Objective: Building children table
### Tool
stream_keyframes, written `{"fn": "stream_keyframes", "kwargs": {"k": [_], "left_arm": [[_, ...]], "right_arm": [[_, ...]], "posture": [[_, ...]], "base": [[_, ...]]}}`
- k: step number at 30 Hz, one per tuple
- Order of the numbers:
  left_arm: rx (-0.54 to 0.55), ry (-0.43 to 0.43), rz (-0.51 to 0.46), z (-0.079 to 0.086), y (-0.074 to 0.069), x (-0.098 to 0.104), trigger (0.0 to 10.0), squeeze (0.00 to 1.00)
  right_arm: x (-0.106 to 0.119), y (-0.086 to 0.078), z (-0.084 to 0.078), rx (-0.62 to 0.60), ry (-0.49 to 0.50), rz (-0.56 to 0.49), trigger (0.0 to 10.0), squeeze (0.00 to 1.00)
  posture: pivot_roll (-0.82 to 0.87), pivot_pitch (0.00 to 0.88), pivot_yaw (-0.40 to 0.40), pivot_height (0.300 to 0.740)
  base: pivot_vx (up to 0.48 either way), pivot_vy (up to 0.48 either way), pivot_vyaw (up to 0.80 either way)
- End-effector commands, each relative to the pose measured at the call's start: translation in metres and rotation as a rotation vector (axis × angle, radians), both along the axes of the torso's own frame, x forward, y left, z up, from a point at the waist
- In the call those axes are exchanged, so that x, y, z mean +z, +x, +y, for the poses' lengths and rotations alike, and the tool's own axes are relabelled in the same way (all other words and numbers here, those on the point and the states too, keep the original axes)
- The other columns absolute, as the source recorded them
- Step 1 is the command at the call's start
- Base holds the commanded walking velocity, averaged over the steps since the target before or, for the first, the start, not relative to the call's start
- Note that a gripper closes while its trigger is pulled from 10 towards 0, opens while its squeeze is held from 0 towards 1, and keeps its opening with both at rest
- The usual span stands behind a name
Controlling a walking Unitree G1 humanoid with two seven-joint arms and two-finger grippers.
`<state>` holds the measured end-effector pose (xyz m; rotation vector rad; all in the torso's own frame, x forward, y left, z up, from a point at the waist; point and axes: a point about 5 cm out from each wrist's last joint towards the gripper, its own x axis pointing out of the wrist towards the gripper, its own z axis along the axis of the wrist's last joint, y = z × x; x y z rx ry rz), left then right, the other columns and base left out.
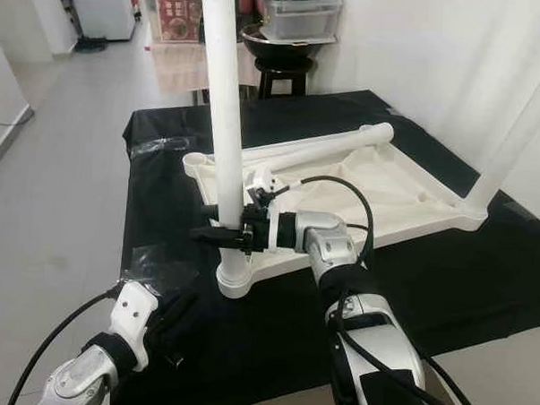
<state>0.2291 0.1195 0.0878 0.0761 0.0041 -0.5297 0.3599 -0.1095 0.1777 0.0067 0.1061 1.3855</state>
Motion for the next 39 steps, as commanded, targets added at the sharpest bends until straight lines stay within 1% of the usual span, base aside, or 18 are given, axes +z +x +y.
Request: {"fn": "stream_keyframes", "kwargs": {"k": [1, 7, 10, 11, 12, 13, 14, 15, 16, 19, 24, 25, 27, 28, 31, 32, 34, 39], "left_arm": [[0.001, 0.006, 0.011, 0.001, -0.001, -0.004, 10.0, 0.00], [-0.001, 0.004, 0.011, 0.003, -0.002, -0.003, 10.0, 0.00], [-0.001, 0.004, 0.011, 0.003, -0.002, -0.003, 10.0, 0.00], [-0.001, 0.003, 0.011, 0.004, -0.003, -0.002, 10.0, 0.00], [-0.001, 0.003, 0.011, 0.004, -0.003, -0.002, 10.0, 0.00], [0.000, 0.001, 0.011, 0.005, -0.003, -0.002, 10.0, 0.00], [0.000, 0.001, 0.011, 0.005, -0.003, -0.002, 10.0, 0.00], [0.001, 0.001, 0.011, 0.006, -0.002, -0.001, 10.0, 0.00], [0.006, 0.005, 0.010, 0.007, -0.002, -0.001, 10.0, 0.00], [0.001, 0.007, 0.010, 0.006, 0.000, -0.002, 10.0, 0.00], [0.004, 0.016, 0.003, 0.006, 0.001, -0.001, 10.0, 0.00], [0.013, 0.016, 0.001, 0.006, 0.001, -0.001, 10.0, 0.00], [0.019, 0.016, 0.000, 0.006, 0.001, -0.001, 10.0, 0.00], [0.021, 0.015, 0.000, 0.006, 0.001, -0.001, 10.0, 0.00], [0.015, 0.013, 0.002, 0.006, 0.002, -0.001, 10.0, 0.00], [0.008, 0.012, 0.004, 0.006, 0.002, -0.001, 10.0, 0.00], [0.007, 0.011, 0.005, 0.005, 0.002, -0.001, 10.0, 0.00], [0.005, 0.010, 0.004, 0.003, 0.003, -0.001, 10.0, 0.00]], "right_arm": [[-0.008, -0.002, -0.005, -0.022, 0.028, 0.019, 0.0, 0.00], [-0.023, -0.008, -0.018, -0.181, 0.023, -0.007, 0.0, 0.00], [-0.023, -0.008, -0.018, -0.181, 0.023, -0.007, 0.0, 0.00], [-0.045, -0.015, -0.010, -0.493, -0.007, 0.016, 0.0, 0.00], [-0.045, -0.015, -0.010, -0.493, -0.007, 0.016, 0.0, 0.00], [-0.072, -0.031, 0.001, -0.737, -0.014, 0.137, 0.0, 0.00], [-0.072, -0.031, 0.001, -0.737, -0.014, 0.137, 0.0, 0.00], [-0.084, -0.047, 0.021, -0.736, -0.076, 0.124, 0.0, 0.00], [-0.083, -0.047, 0.028, -0.752, -0.048, 0.147, 0.0, 0.00], [-0.079, -0.028, 0.021, -0.745, -0.077, 0.121, 0.0, 0.00], [-0.080, -0.030, 0.033, -0.710, -0.049, 0.151, 0.0, 0.00], [-0.077, -0.030, 0.037, -0.678, -0.024, 0.177, 10.0, 0.00], [-0.075, -0.031, 0.039, -0.656, -0.009, 0.193, 10.0, 0.00], [-0.071, -0.029, 0.039, -0.629, 0.006, 0.178, 10.0, 1.00], [-0.055, -0.027, 0.040, -0.555, 0.036, 0.135, 10.0, 1.00], [-0.038, -0.025, 0.040, -0.428, 0.073, 0.077, 10.0, 1.00], [-0.031, -0.022, 0.038, -0.374, 0.079, 0.047, 10.0, 1.00], [-0.012, -0.012, 0.024, -0.224, 0.035, -0.056, 10.0, 1.00]], "posture": [[-0.01, 0.000, -0.013, 0.740], [-0.03, 0.000, 0.002, 0.740], [-0.03, 0.000, 0.002, 0.740], [-0.04, 0.000, -0.001, 0.740], [-0.04, 0.000, -0.001, 0.740], [-0.05, 0.000, 0.007, 0.740], [-0.05, 0.000, 0.007, 0.740], [-0.05, 0.000, 0.006, 0.740], [-0.06, 0.000, 0.027, 0.740], [-0.04, 0.000, 0.001, 0.740], [-0.03, 0.000, 0.005, 0.740], [-0.03, 0.000, 0.005, 0.740], [-0.03, 0.000, 0.005, 0.740], [-0.03, 0.000, 0.004, 0.740], [-0.03, 0.000, 0.007, 0.740], [-0.03, 0.000, 0.006, 0.740], [-0.03, 0.000, 0.004, 0.740], [-0.02, 0.000, -0.007, 0.740]], "base": [[0.000, 0.000, 0.00], [0.000, 0.000, 0.00], [0.000, 0.000, 0.00], [0.000, 0.000, 0.00], [0.000, 0.000, 0.00], [0.000, 0.000, 0.00], [0.000, 0.000, 0.00], [0.000, 0.000, 0.00], [0.000, 0.000, 0.00], [0.000, 0.000, 0.00], [0.000, 0.000, 0.00], [0.000, 0.000, 0.00], [0.000, 0.000, 0.00], [0.000, 0.000, 0.00], [0.000, 0.000, 0.00], [0.000, 0.000, 0.00], [0.000, 0.000, 0.00], [0.000, 0.000, 0.00]]}}
